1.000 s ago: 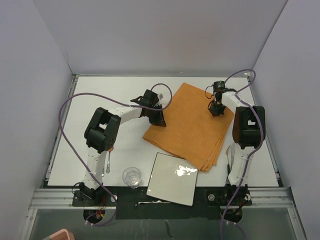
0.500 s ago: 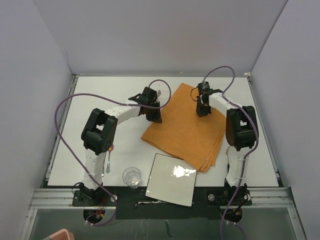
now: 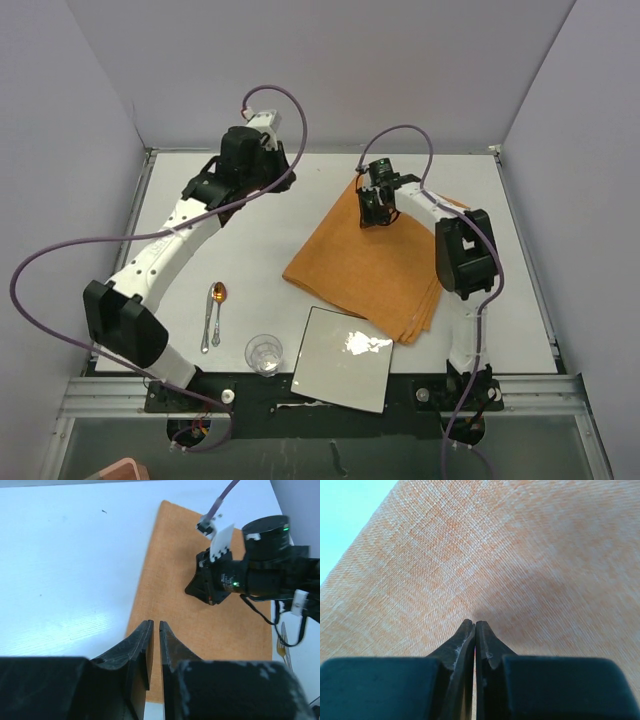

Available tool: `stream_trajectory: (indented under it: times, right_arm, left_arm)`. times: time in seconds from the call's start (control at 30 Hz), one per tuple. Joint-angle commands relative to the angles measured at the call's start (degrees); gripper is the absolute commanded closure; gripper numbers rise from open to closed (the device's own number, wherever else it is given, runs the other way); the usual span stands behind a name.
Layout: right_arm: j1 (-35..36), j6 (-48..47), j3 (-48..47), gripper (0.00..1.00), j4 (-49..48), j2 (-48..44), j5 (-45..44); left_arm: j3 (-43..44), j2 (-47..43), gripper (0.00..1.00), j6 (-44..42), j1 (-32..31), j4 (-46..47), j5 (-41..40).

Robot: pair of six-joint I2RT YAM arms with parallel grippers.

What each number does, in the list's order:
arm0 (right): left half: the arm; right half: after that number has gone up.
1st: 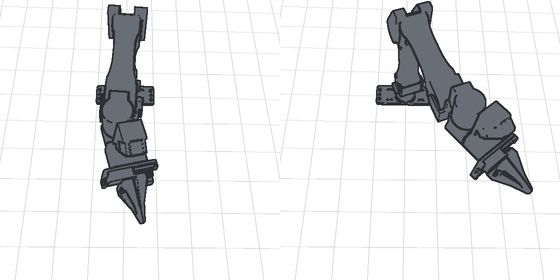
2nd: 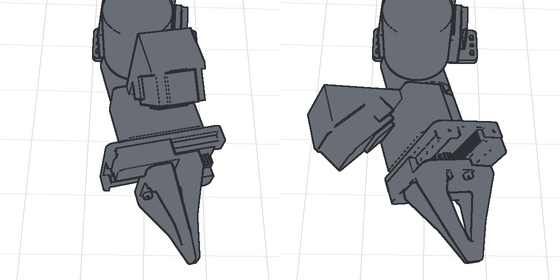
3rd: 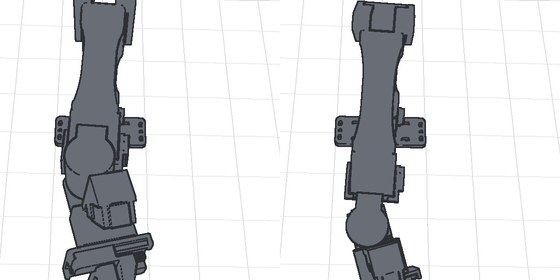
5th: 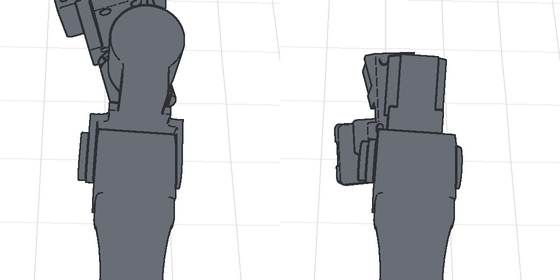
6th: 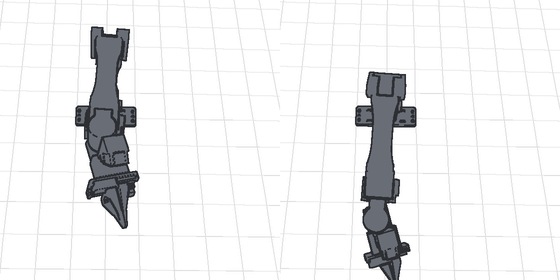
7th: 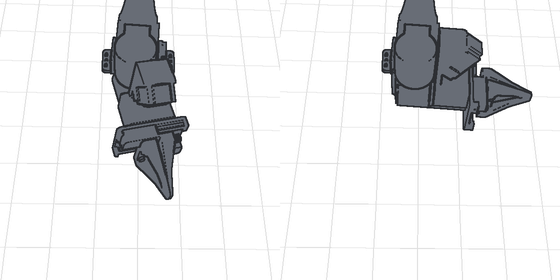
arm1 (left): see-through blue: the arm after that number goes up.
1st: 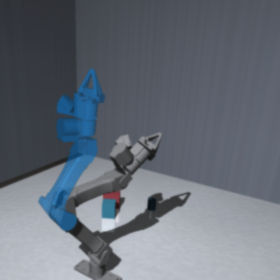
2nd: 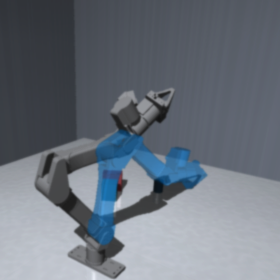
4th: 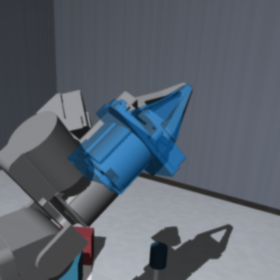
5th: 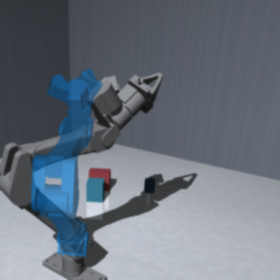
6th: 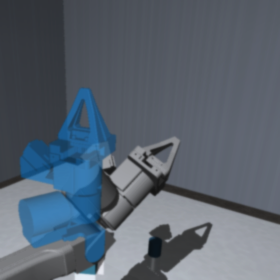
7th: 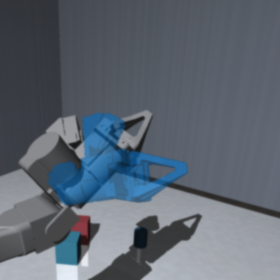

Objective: Set the dinner table for one person
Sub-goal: Flatten out the napkin at the center of the board.

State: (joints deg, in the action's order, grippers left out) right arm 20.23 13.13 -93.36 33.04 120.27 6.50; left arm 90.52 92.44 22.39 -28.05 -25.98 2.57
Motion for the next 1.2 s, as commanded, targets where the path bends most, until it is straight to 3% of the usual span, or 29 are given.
stream_trajectory:
  times: [0.0, 0.37, 0.7, 0.93, 1.17]
  right_arm:
    - [2.1, -1.8, -3.9, 1.0, 1.5, 6.1, 4.3]
    - [5.0, -1.0, -21.4, 1.0, 7.6, 21.7, 6.8]
    - [-4.1, 3.7, -32.5, 1.0, 8.1, 29.5, 6.0]
    - [-11.7, 7.3, -31.2, 1.0, 8.0, 27.5, 1.9]
    - [-16.9, 13.1, -17.3, 1.0, 3.0, 18.8, -3.9]
  left_arm:
    - [-3.9, -5.7, 0.9, -0.3, 1.7, -1.4, -2.5]
    - [-10.1, -12.1, 0.9, 0.2, 2.3, -3.3, -4.2]
    - [-14.0, -15.7, 0.9, 1.1, 2.1, -6.4, -4.8]
    - [-17.5, -16.0, 0.9, 2.5, 1.5, -7.0, -4.0]
    - [-18.8, -16.3, 0.9, 3.7, 0.4, -6.6, -3.3]
